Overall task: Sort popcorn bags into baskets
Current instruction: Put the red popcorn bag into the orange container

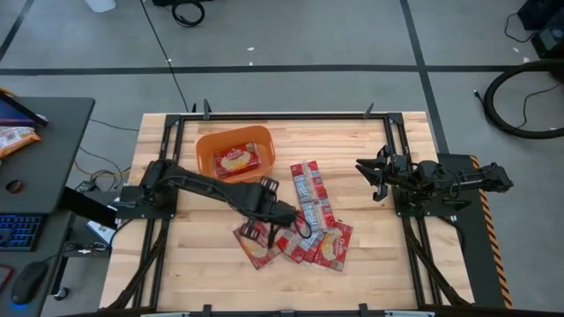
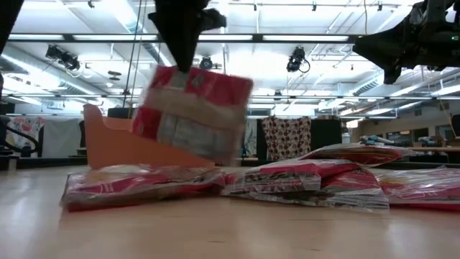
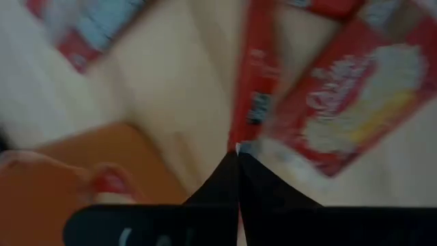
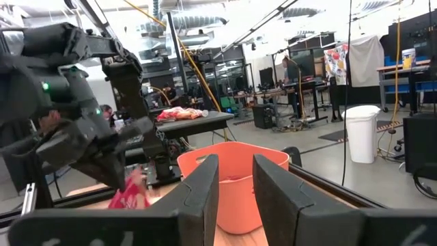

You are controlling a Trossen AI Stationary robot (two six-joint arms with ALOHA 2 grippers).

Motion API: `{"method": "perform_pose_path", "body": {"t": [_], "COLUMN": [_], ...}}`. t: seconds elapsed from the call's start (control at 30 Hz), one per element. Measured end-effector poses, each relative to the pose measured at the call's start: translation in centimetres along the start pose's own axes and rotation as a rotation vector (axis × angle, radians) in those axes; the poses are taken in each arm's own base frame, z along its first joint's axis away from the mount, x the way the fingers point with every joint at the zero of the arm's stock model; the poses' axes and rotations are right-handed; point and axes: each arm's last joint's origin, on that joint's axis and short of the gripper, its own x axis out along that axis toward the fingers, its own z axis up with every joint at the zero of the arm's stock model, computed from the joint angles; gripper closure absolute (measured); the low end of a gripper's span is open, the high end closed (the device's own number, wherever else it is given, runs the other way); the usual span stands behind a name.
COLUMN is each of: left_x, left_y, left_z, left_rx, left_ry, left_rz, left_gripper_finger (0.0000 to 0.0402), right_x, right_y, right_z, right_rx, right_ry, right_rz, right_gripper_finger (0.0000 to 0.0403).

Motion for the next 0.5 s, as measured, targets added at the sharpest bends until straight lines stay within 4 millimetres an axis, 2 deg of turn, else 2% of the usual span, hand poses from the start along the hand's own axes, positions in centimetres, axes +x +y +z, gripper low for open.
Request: {"method": "perform_pose_path", "body": {"t": [0.13,0.27,0.37,0.5], "left_x": [2.5,4.7,5.3,5.1], "left_y": [-1.9,-4.0,-5.3,-6.3], "left_z": [-0.3,-0.1,0.4,1.0], "left_rx": [-0.028,-0.082,-0.132,-0.175], "left_ry": [0.044,0.007,-0.061,-0.123], "left_rz": [-0.097,-0.103,-0.116,-0.067], "left_gripper_finger": [0.0401,0.0394,0.0373,0.0338], "right_x": [0.0,0.0,0.0,0.0], "right_y": [0.0,0.0,0.0,0.0], "right_z": [0.0,0.0,0.0,0.0], "right_rx": [0.0,0.0,0.0,0.0], "right_ry": [0.0,0.0,0.0,0.0], "right_rz": [-0.001,-0.001,-0.001,-0.001], "right_gripper_finger": [0.0307,0.0307,0.0307,0.0307]}}
